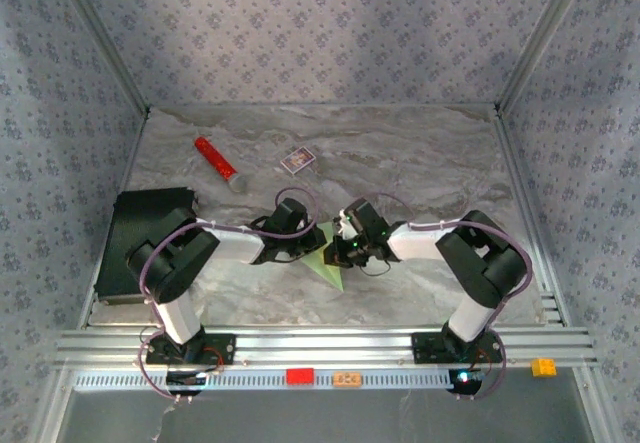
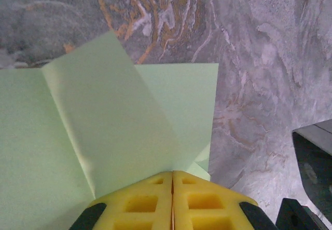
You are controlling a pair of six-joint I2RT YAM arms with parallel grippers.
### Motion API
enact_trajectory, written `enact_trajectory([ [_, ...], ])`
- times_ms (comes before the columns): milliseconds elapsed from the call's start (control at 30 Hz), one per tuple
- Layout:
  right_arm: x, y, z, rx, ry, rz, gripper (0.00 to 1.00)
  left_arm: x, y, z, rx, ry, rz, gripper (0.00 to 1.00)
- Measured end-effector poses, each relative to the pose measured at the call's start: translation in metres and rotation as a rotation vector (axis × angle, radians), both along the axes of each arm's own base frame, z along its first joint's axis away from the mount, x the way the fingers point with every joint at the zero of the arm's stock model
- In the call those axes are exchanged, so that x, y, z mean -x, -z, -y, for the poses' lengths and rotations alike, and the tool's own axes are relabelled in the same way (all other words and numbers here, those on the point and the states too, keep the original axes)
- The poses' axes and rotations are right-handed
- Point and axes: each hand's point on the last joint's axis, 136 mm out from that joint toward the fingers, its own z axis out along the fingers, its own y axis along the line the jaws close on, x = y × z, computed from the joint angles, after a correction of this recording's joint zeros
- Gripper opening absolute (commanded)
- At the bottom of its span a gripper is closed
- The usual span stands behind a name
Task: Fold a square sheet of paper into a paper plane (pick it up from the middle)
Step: Fourth fold the wing at the center of the table.
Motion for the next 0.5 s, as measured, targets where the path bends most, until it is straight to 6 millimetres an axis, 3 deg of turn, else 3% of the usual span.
enact_trajectory([
  [300, 0.005, -0.001, 0.005, -0.066, 0.008, 0.025, 0.02, 0.0, -0.012, -0.005, -0.015, 0.03, 0.039, 0.15],
  [500, 0.005, -0.001, 0.005, -0.069, 0.007, 0.022, 0.0, -0.001, -0.036, -0.004, 0.01, 0.061, 0.101, 0.06],
])
